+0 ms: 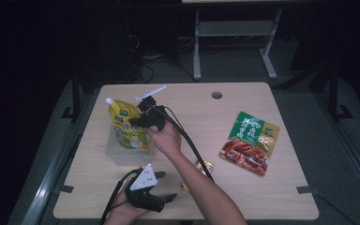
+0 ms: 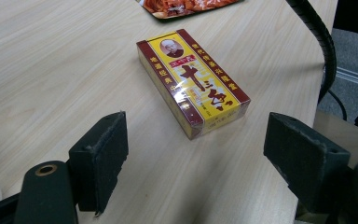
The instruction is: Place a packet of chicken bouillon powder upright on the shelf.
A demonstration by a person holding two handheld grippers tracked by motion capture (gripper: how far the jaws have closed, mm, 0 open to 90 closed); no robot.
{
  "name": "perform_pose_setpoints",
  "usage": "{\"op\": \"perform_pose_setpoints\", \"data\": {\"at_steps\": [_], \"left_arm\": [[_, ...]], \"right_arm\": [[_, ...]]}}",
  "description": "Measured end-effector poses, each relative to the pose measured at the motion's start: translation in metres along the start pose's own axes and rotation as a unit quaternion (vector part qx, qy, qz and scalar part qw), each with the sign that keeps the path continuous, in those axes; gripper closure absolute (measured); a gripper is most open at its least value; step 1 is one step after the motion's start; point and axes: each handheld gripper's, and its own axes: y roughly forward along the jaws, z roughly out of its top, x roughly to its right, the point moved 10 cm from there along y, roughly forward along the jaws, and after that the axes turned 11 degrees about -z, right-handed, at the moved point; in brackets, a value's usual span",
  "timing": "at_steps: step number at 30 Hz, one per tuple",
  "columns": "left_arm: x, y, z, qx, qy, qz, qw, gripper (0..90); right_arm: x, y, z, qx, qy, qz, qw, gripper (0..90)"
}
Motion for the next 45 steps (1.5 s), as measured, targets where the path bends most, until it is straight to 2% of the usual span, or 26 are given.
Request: {"op": "perform_pose_setpoints", "data": {"at_steps": [3,7,12,18,25,39,40,45], "left_arm": [[0.0,0.0,0.0,-0.001,0.0,0.001,1.0,21.4],[0.0,0.001,0.0,-0.001,-0.002,0.002,1.0,21.4],[-0.001,0.002,0.0,-0.003,-0.003,0.001,1.0,21.4],[-0.001,0.002,0.0,-0.003,-0.002,0.001,1.0,21.3],[-0.001,0.004,0.001,-0.003,-0.006,0.0,1.0,21.3],[-0.002,0.006,0.002,-0.009,-0.003,0.0,1.0,21.3],[-0.003,0.007,0.002,-0.014,-0.001,0.0,0.9999,21.3],[-0.003,0.009,0.004,-0.01,-0.002,-0.004,0.9999,21.2]], "right_arm": [[0.003,-0.004,0.001,0.0,0.002,-0.002,1.0,74.2],[0.004,-0.007,0.0,-0.003,-0.006,-0.003,1.0,87.6],[0.005,-0.007,-0.002,-0.005,-0.011,-0.005,0.9999,88.7],[0.007,-0.009,-0.002,-0.008,-0.007,0.001,0.9999,71.0],[0.009,-0.02,-0.001,-0.005,-0.004,0.01,0.9999,57.5],[0.013,-0.05,-0.006,-0.003,-0.006,0.024,0.9997,45.3],[0.015,-0.057,-0.008,0.0,-0.008,0.026,0.9996,44.3],[0.024,-0.066,-0.014,-0.002,-0.005,0.021,0.9998,42.2]]}}
